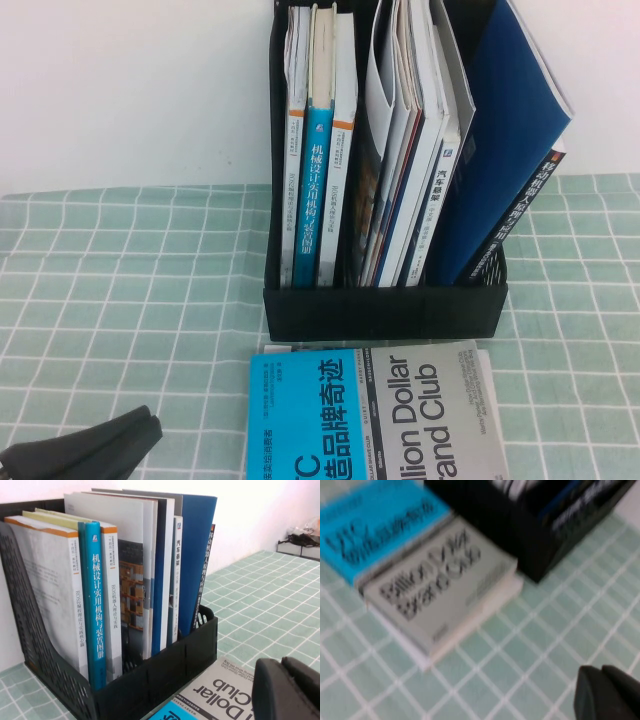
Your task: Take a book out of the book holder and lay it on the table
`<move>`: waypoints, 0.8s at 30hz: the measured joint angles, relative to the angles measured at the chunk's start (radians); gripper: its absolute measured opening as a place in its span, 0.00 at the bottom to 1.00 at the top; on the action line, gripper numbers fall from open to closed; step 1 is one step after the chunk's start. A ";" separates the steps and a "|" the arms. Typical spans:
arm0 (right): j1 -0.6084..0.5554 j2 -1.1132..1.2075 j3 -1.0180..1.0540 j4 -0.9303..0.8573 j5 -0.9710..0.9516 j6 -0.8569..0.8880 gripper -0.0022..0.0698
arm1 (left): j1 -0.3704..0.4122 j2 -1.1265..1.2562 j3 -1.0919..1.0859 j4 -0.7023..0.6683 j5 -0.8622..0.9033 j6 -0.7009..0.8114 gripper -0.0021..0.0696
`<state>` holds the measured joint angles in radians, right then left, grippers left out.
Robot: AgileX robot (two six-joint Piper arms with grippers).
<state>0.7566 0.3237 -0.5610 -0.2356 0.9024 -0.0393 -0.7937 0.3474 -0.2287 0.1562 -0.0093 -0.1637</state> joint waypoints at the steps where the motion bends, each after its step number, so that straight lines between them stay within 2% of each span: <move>1: 0.000 -0.035 0.021 0.000 -0.045 0.002 0.03 | 0.000 0.000 0.000 0.000 -0.003 0.000 0.03; 8: 0.000 -0.154 0.151 -0.022 -0.281 0.007 0.03 | 0.000 0.000 0.000 0.000 -0.005 0.000 0.03; 24: 0.000 -0.156 0.240 -0.011 -0.278 0.015 0.03 | 0.000 0.000 0.000 0.000 -0.005 0.000 0.03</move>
<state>0.7566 0.1679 -0.3213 -0.2465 0.6247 -0.0247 -0.7937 0.3474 -0.2287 0.1562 -0.0142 -0.1637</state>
